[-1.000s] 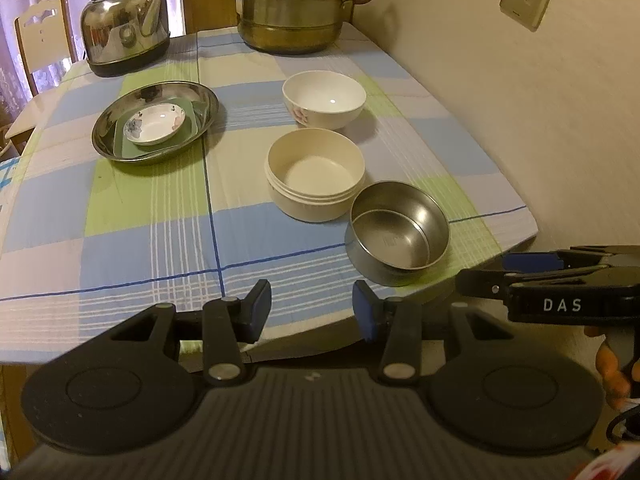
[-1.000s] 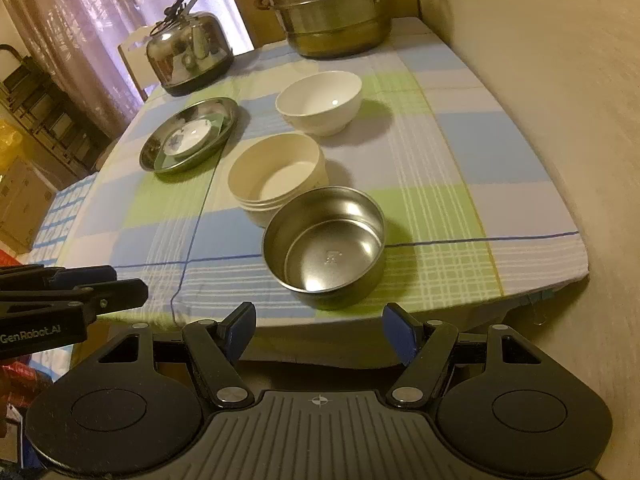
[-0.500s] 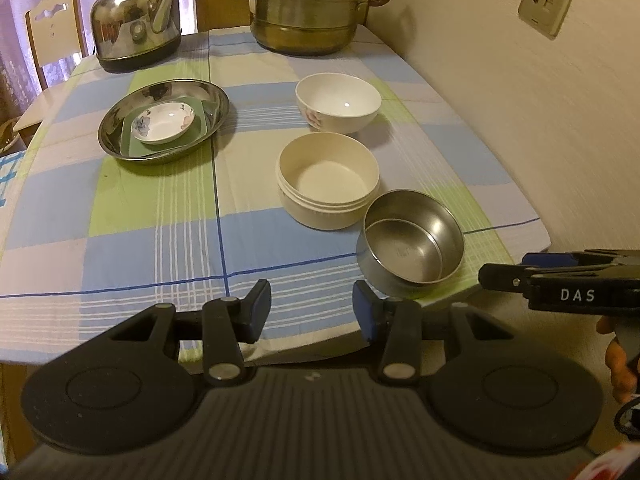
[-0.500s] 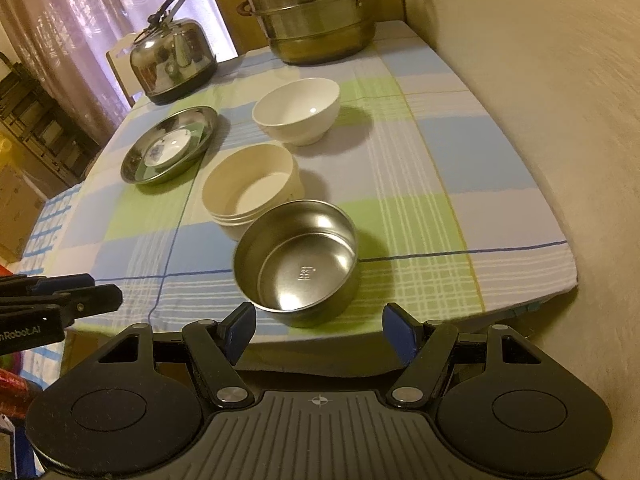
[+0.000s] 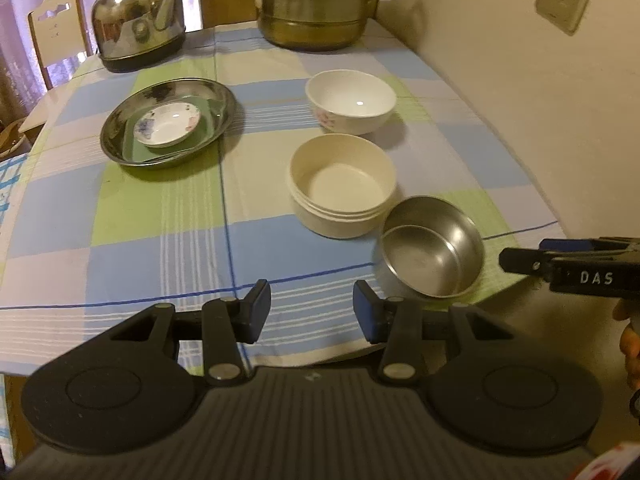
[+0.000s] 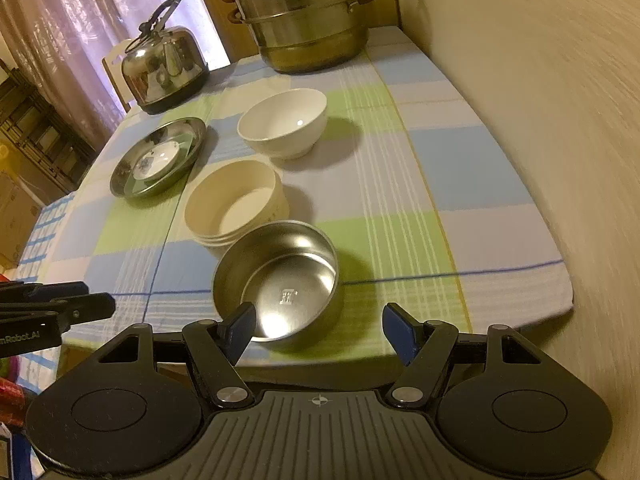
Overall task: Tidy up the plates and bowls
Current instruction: 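Move the right gripper toward the cream bowl's rim, then close the right gripper on the cream bowl's rim and lift it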
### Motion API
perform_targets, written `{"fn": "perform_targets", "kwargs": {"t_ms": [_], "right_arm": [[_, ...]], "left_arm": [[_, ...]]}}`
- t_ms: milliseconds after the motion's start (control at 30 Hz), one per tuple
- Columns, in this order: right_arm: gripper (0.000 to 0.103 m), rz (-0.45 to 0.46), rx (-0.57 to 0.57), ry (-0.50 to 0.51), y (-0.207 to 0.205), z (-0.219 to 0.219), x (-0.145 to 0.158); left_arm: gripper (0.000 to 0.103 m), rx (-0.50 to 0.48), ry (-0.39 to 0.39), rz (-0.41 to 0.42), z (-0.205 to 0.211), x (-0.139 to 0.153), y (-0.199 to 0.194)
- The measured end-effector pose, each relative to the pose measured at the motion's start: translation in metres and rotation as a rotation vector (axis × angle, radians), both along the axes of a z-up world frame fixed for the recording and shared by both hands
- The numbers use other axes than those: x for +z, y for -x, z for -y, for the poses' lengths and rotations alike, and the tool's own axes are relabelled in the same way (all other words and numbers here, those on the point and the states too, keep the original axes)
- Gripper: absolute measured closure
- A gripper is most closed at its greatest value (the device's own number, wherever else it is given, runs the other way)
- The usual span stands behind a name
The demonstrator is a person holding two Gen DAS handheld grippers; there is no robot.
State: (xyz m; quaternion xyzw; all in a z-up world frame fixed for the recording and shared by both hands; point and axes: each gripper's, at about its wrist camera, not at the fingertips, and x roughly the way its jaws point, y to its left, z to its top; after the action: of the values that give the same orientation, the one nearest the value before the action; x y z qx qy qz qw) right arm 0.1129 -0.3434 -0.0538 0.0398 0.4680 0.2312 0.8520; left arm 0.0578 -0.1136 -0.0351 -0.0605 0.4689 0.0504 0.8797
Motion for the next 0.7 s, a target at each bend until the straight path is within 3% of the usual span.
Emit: {"fn": "perform_targets", "kwargs": {"t_ms": [233,567,700], "right_arm": [[0.033,0.002,-0.016,-0.026,-0.029,-0.008,-0.005],[0.034,0.04,-0.02,-0.025,-0.067,-0.036,-0.01],[0.041,0.043,-0.004,-0.018,-0.082,-0.054,-0.015]], "left_arm": [[0.061,0.009,0.0,-0.016,-0.02,-0.007,-0.023],[0.061,-0.068,0.002,0.024,-0.036,-0.022,-0.078],[0.061,-0.111,0.009,0.008,-0.039,-0.034,-0.102]]}}
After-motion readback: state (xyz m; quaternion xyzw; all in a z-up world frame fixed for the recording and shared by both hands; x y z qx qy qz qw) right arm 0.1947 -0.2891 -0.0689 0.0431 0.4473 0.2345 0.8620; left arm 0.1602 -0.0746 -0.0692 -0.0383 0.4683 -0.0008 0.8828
